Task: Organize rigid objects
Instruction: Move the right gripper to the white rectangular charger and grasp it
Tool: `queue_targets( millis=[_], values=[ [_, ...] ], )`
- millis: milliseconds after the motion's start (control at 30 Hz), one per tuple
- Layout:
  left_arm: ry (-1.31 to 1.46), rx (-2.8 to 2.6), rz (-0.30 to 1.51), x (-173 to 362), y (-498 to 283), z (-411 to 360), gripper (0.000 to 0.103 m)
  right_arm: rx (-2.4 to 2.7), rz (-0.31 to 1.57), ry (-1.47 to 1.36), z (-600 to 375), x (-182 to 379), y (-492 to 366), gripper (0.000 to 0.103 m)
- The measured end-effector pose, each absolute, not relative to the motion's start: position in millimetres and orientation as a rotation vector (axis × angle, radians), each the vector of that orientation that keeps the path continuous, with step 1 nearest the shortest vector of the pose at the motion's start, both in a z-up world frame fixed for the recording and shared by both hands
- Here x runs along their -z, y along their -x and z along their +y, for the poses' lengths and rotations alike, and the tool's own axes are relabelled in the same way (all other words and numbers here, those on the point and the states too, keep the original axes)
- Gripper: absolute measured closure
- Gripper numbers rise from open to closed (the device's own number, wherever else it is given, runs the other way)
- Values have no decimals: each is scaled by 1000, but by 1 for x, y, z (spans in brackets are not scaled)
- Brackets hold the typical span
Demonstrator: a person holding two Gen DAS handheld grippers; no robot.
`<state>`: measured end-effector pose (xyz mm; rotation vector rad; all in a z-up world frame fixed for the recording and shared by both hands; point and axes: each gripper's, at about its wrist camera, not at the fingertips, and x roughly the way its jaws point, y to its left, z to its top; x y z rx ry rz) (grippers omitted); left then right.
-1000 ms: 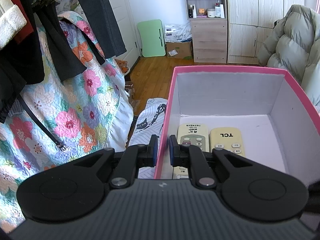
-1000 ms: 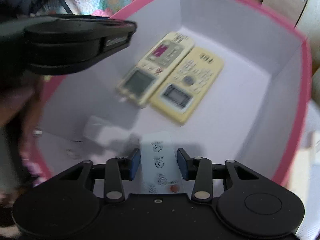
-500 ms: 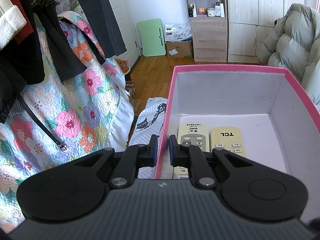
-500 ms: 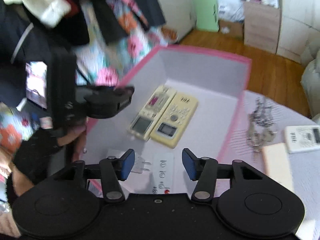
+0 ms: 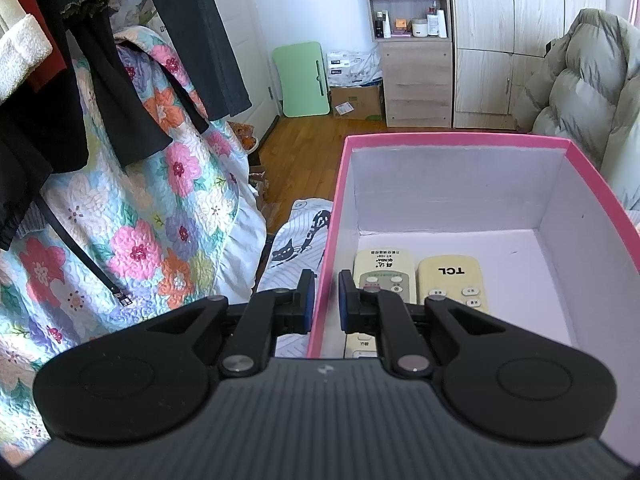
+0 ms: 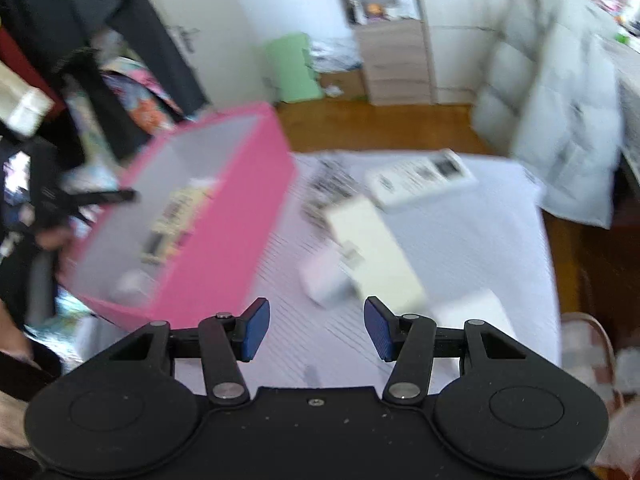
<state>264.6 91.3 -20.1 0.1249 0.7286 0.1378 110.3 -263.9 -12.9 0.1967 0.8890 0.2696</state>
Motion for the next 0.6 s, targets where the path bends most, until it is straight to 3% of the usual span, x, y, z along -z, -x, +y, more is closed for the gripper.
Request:
queue_targets(
  millis=[333,400,600],
  values=[
    [-147,-146,762,22,-266,87,92,-18,886,73,-290,65,-115,45],
    [-141,-144,760,21,-265,88,92,-31,878,96,-293,69,-123,35],
    [-145,-146,762,21,-265,89,92,-82,885,72,-303,75,-136,31]
  ],
)
